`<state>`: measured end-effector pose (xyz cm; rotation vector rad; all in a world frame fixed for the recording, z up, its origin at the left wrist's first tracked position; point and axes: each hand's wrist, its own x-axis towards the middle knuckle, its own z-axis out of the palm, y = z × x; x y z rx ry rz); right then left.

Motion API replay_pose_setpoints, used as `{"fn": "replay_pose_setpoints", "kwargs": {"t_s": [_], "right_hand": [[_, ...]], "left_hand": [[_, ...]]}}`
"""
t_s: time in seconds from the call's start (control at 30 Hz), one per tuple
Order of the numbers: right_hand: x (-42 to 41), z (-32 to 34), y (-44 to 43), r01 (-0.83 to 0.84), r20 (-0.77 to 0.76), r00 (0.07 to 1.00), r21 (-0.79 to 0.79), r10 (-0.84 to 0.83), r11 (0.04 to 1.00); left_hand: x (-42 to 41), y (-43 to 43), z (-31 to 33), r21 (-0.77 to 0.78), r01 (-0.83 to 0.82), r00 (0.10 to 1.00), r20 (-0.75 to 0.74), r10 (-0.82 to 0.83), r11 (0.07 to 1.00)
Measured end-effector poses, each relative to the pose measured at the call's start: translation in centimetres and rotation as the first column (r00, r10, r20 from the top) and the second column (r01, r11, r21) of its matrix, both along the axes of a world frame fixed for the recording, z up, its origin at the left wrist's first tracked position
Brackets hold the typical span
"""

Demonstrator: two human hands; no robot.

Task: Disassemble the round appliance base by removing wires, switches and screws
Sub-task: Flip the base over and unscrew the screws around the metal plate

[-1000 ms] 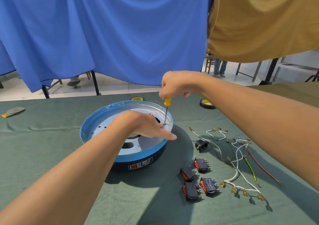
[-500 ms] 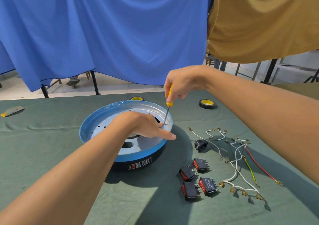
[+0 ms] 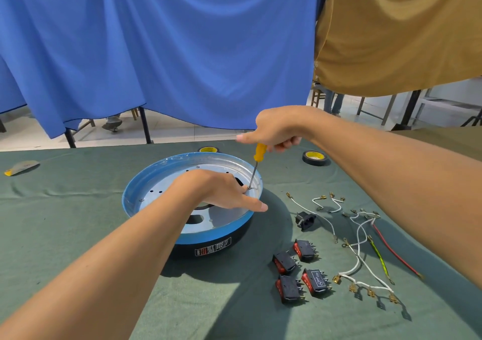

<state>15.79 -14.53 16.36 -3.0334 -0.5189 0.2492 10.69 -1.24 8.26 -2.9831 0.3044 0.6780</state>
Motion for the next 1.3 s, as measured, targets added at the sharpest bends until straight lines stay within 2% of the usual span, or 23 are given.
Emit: {"fn": "replay_pose_setpoints", "kwargs": {"t_s": [0.13, 0.27, 0.43, 0.5, 0.6, 0.7, 0.8, 1.0, 1.17, 1.3], "right_hand": [[0.0, 0.0, 0.0, -0.001, -0.056, 0.998, 0.002, 0.001, 1.000], [0.0, 0.0, -0.1, -0.121, 0.045, 0.992, -0.023, 0.121, 0.992], [0.2, 0.2, -0.7, -0.168, 0.003, 0.986, 0.134, 0.169, 0.977], [0.3, -0.2, -0.5, -0.143, 0.008, 0.990, 0.151, 0.143, 0.978], [0.2, -0.5, -0.4, -0.067, 0.090, 0.994, 0.046, 0.062, 0.997], [0.3, -0.4, -0.2, -0.065, 0.114, 0.991, -0.055, 0.071, 0.996], [0.3, -0.1, 0.0, -0.103, 0.110, 0.988, -0.043, 0.107, 0.994], [0.6, 0.2, 0.1, -0.143, 0.014, 0.990, 0.093, 0.143, 0.985], [0.4, -0.1, 0.5, -0.061, 0.109, 0.992, -0.033, 0.064, 0.998], [0.4, 0.1, 0.6, -0.084, 0.147, 0.984, -0.092, 0.097, 0.992]], "left_hand": [[-0.1, 0.0, 0.0, -0.002, -0.002, 1.000, 0.004, 0.002, 1.000], [-0.2, -0.1, 0.1, -0.007, -0.009, 1.000, 0.004, 0.009, 1.000], [-0.2, -0.1, 0.1, 0.004, -0.007, 1.000, 0.001, 0.007, 1.000], [-0.2, -0.1, 0.1, 0.000, -0.008, 1.000, 0.000, 0.008, 1.000], [-0.2, -0.3, 0.0, -0.003, -0.003, 1.000, -0.005, 0.003, 1.000], [-0.2, -0.2, 0.1, -0.008, -0.008, 1.000, -0.006, 0.008, 1.000], [-0.2, -0.2, 0.2, -0.001, -0.009, 1.000, -0.004, 0.009, 1.000], [-0.2, -0.1, 0.3, 0.007, -0.011, 1.000, -0.002, 0.011, 1.000], [-0.2, -0.2, 0.1, 0.000, -0.006, 1.000, -0.007, 0.006, 1.000], [0.0, -0.1, 0.0, 0.012, -0.003, 1.000, -0.001, 0.003, 1.000]]}}
